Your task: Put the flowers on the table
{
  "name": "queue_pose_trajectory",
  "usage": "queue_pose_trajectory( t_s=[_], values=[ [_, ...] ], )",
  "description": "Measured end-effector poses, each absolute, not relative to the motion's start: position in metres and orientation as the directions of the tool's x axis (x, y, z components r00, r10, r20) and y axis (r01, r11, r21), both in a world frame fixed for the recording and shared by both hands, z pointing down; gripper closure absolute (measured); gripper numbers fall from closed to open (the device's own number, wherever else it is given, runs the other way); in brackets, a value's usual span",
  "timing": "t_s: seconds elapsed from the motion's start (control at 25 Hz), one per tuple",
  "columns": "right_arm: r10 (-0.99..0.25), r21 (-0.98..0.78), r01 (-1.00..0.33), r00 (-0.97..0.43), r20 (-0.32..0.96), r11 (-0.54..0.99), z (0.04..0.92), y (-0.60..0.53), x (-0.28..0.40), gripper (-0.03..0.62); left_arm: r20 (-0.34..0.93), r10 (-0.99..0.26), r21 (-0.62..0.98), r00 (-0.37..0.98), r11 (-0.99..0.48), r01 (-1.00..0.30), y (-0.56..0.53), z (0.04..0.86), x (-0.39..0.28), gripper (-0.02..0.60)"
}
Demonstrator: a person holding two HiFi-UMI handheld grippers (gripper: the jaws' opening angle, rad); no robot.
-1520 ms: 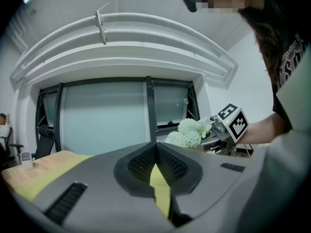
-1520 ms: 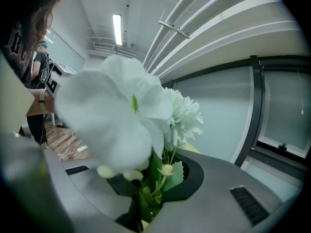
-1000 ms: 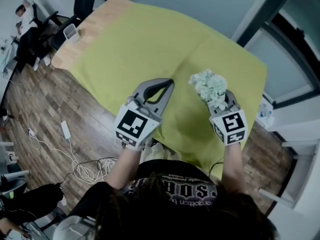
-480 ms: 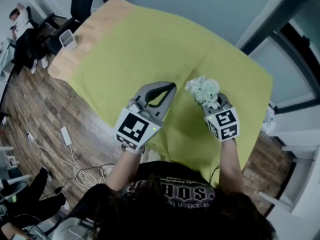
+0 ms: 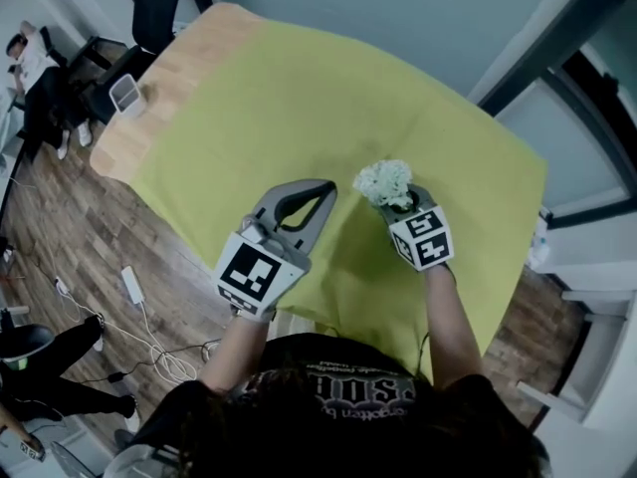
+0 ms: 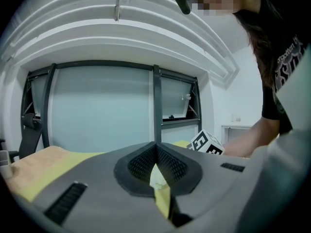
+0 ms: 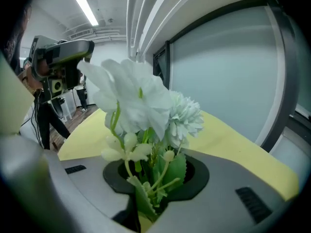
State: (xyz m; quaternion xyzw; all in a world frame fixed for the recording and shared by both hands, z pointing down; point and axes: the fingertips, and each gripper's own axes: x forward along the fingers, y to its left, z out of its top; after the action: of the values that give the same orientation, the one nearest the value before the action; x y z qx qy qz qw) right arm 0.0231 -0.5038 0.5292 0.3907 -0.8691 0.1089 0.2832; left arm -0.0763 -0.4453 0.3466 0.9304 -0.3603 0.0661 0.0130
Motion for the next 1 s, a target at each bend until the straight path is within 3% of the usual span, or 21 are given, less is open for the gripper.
queue_pose_trajectory(
  t_s=[0.44, 0.76, 1.0],
  values=[
    [-0.521, -0.017, -0.728, -0.506, 0.687, 0.685, 0.586, -0.519, 0.015, 0.43, 0.131, -0.657, 0.005, 0.742, -0.748, -0.663, -0.454, 0.353, -0.085, 0.584],
    [-0.465, -0.088, -0.73, -0.518, 0.718, 0.677, 0.604, -0.511, 0.011, 0.295, 0.121, -0.65, 0.026, 0.75, -0.754, -0.657, -0.454, 0.353, -0.085, 0.584],
    [-0.517, -0.02, -0.732, -0.5, 0.695, 0.681, 0.587, -0.507, 0.016, 0.273, 0.128, -0.641, 0.017, 0.757, -0.761, -0.648, -0.45, 0.354, -0.079, 0.584]
  ],
)
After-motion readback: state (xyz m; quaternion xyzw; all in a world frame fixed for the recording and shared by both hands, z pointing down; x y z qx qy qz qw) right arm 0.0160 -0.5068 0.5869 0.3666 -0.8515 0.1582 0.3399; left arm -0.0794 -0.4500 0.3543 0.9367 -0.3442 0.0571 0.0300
